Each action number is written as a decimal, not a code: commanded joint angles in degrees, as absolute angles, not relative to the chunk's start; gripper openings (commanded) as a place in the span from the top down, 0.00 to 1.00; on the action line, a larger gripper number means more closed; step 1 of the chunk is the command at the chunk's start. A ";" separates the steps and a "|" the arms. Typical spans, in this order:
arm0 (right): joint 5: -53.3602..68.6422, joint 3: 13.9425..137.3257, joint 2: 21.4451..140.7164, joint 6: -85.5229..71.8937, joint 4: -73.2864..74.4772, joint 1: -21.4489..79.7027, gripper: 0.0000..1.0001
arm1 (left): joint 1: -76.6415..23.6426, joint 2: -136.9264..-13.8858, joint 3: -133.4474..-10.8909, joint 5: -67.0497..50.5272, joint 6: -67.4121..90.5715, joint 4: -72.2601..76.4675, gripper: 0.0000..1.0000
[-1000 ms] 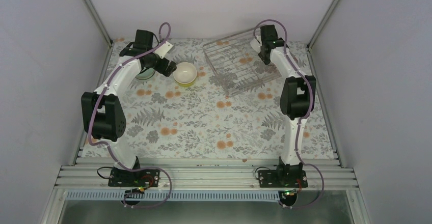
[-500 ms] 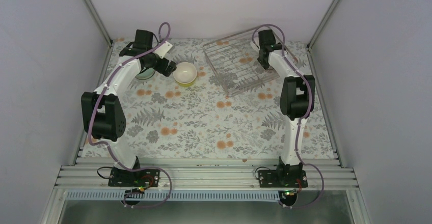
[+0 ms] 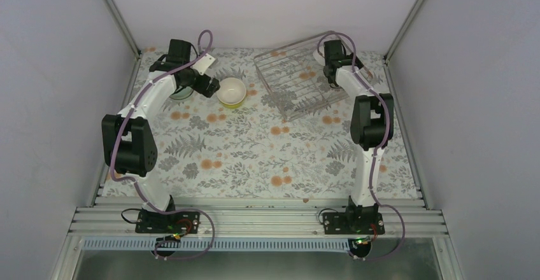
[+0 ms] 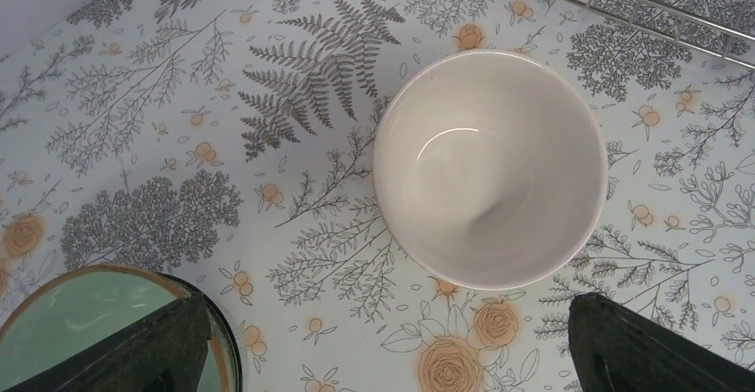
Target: Unload the bowls from the dish rack
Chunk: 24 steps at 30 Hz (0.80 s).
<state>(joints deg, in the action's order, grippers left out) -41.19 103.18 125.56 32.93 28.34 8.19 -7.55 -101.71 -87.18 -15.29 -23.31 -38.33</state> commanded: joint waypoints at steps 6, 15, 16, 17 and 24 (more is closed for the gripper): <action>-48.26 103.18 124.59 37.52 19.82 7.91 0.14 | -6.73 -99.35 -85.64 -16.83 -22.93 -37.05 0.00; -51.28 102.06 126.01 40.31 14.94 7.82 0.26 | -6.16 -99.18 -85.17 -18.05 -22.94 -37.00 0.00; -51.55 101.93 126.27 40.38 14.57 7.89 0.28 | -6.03 -99.18 -85.10 -18.22 -22.94 -37.00 0.00; -51.91 101.69 126.43 40.74 13.95 7.87 0.28 | -5.98 -99.27 -85.09 -18.34 -22.94 -37.00 0.00; -55.22 97.77 127.41 44.82 6.06 7.83 0.34 | -5.52 -99.40 -84.81 -19.59 -22.85 -37.08 0.00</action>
